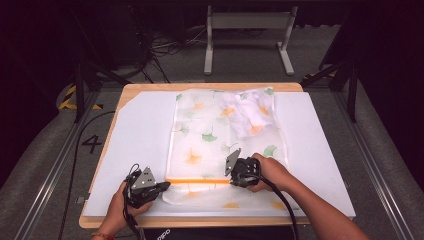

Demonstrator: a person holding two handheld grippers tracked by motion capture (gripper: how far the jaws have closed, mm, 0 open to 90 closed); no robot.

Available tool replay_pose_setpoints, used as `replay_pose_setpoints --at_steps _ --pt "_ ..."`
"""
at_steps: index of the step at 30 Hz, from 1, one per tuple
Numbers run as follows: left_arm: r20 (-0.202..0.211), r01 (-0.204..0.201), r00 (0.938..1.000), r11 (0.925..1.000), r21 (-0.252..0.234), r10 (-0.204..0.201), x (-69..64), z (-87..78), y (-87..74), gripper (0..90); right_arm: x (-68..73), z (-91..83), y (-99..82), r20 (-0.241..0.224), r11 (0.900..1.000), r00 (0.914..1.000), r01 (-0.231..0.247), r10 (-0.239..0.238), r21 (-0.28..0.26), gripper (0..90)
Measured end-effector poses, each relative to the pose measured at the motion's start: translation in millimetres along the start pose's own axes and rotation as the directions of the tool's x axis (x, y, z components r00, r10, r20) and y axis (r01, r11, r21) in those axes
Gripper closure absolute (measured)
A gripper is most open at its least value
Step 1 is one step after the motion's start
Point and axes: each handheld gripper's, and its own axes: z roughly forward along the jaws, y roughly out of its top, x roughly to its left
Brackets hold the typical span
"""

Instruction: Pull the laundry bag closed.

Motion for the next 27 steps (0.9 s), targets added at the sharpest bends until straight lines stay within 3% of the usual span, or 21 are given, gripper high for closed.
replay_pose_setpoints --at_steps 8,15,27 --pt "0.002 0.001 1.0000 1.0000 0.000 -0.001 0.4 0.0 0.0 90.0 -1.5 -5.7 -15.8 0.010 0.9998 0.9998 -0.017 0.017 0.010 84.8" --pt "-0.001 -0.001 1.0000 1.0000 0.000 0.001 -0.1 0.0 0.0 90.0 -2.3 -10.1 -29.3 0.008 0.9979 0.9979 -0.064 0.064 0.001 84.8" --pt "0.005 0.006 1.0000 1.0000 0.002 -0.006 0.4 0.0 0.1 90.0 -3.8 -13.5 -41.4 0.014 0.9972 0.9972 -0.073 0.074 -0.014 84.8"
